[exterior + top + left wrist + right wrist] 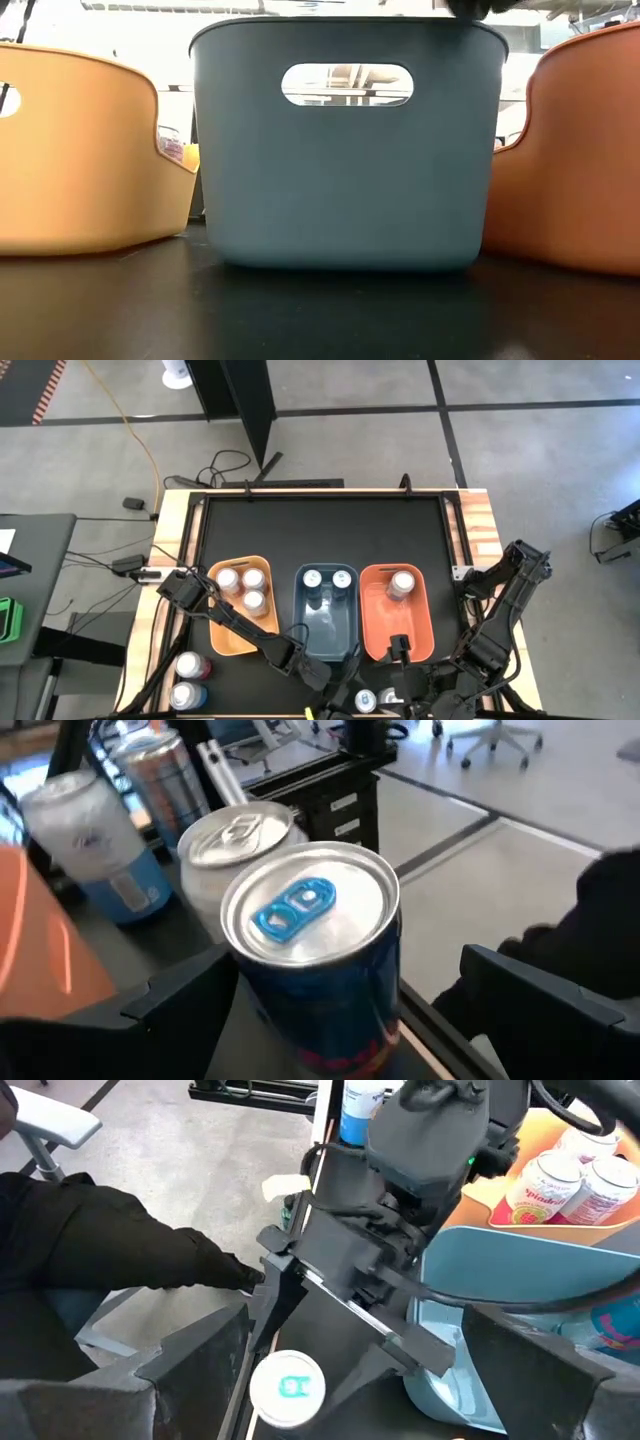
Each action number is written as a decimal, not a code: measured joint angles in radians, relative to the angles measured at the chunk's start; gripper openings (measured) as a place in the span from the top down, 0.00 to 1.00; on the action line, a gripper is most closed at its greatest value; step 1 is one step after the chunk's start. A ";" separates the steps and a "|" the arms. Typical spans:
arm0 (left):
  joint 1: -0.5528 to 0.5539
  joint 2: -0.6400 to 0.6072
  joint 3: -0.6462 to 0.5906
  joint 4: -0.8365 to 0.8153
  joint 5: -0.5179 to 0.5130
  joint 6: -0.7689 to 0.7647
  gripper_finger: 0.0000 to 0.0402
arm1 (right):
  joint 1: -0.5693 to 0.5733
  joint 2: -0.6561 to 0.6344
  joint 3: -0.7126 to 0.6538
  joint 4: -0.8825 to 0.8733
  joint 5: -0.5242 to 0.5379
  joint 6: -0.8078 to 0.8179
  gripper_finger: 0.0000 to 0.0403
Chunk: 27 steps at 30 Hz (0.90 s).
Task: Sort soda cans
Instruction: Put the left blue soda can into the blue bin
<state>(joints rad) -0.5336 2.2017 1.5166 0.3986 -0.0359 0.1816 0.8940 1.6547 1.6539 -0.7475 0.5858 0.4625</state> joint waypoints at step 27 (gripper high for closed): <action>0.022 -0.006 0.042 -0.035 -0.061 0.005 0.07 | 0.000 0.000 0.000 0.000 0.000 0.003 0.05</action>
<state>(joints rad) -0.5114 2.1961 1.5581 0.3636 -0.0966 0.1862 0.8940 1.6547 1.6539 -0.7475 0.5858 0.4652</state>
